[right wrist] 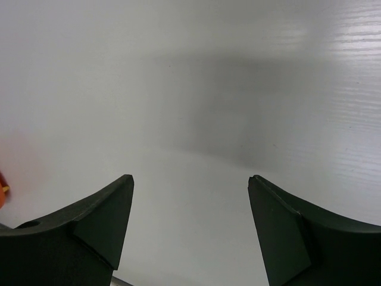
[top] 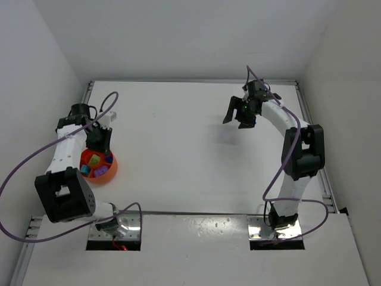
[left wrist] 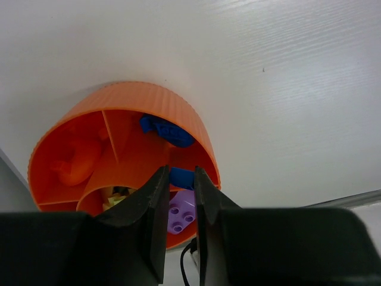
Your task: Sort the legos into containers by color
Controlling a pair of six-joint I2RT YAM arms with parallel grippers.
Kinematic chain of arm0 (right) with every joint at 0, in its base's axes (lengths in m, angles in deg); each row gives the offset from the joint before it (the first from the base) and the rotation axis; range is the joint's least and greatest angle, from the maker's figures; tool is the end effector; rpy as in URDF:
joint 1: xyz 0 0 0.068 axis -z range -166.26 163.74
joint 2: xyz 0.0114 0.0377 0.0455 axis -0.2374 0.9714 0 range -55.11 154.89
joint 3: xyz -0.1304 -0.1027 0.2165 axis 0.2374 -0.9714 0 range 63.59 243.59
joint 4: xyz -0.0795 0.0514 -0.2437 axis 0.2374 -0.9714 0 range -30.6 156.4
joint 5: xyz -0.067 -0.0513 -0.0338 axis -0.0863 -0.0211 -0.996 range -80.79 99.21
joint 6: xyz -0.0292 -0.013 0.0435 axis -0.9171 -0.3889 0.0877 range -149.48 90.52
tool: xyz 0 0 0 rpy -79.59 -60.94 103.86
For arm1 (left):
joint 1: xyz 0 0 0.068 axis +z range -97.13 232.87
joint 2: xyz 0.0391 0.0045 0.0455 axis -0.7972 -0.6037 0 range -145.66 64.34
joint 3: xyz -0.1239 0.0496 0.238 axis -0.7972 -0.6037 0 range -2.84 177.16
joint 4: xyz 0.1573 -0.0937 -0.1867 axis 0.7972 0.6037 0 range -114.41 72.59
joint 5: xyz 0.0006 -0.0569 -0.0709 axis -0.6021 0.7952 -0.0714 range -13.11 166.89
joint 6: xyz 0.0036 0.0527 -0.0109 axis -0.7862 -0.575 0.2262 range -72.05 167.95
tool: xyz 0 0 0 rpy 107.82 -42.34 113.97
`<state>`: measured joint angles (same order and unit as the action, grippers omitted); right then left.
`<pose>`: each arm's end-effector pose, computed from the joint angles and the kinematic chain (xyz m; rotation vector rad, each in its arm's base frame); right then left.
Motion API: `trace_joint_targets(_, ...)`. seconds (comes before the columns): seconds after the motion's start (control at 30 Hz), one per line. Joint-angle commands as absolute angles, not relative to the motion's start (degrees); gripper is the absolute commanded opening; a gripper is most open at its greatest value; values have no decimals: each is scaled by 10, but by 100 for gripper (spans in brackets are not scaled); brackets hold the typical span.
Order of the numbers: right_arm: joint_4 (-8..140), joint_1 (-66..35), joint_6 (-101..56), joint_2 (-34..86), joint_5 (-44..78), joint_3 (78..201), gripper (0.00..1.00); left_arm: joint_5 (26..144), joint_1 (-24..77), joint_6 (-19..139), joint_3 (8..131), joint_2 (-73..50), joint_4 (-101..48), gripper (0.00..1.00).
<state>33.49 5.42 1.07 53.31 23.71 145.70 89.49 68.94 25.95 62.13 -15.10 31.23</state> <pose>0.3995 0.0674 0.2160 0.4219 2.6305 0.5631 0.2528 0.0649 0.2677 0.1946 2.7340 -0.1293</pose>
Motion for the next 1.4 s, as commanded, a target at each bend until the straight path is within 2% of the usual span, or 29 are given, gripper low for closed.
trace_joint_targets(0.0, 340, 58, -6, 515, 221, 1472, 78, 888, 695, 260, 618, -161, 295, 19)
trace_joint_targets(0.17, 340, 58, -6, 515, 205, 1472, 78, 881, 695, 265, 624, -166, 289, 35)
trace_joint_targets(0.23, 340, 58, -6, 515, 198, 1472, 78, 881, 695, 265, 624, -166, 289, 38)
trace_joint_targets(0.33, 340, 64, -6, 515, 193, 1472, 78, 876, 695, 265, 629, -166, 289, 53)
trace_joint_targets(0.37, 340, 64, -6, 515, 193, 1472, 78, 876, 695, 265, 629, -166, 289, 55)
trace_joint_targets(0.53, 346, 74, -11, 515, 145, 1466, 76, 915, 701, 265, 659, -142, 289, 55)
trace_joint_targets(0.6, 346, 89, -11, 520, 119, 1466, 73, 953, 701, 270, 671, -120, 284, 55)
trace_joint_targets(0.8, 346, 119, -3, 580, 74, 1526, 70, 1001, 696, 349, 714, -113, 253, 56)
trace_joint_targets(0.9, 361, 131, -49, 619, 55, 1553, 63, 1007, 679, 382, 714, -119, 237, 56)
trace_joint_targets(1.03, 386, 137, -154, 660, 55, 1575, 48, 1019, 668, 399, 714, -119, 221, 57)
trace_joint_targets(1.13, 392, 137, -232, 683, 51, 1607, 46, 1032, 661, 399, 720, -119, 221, 59)
trace_joint_targets(1.37, 394, 137, -262, 722, 23, 1632, 46, 1046, 651, 426, 735, -137, 210, 61)
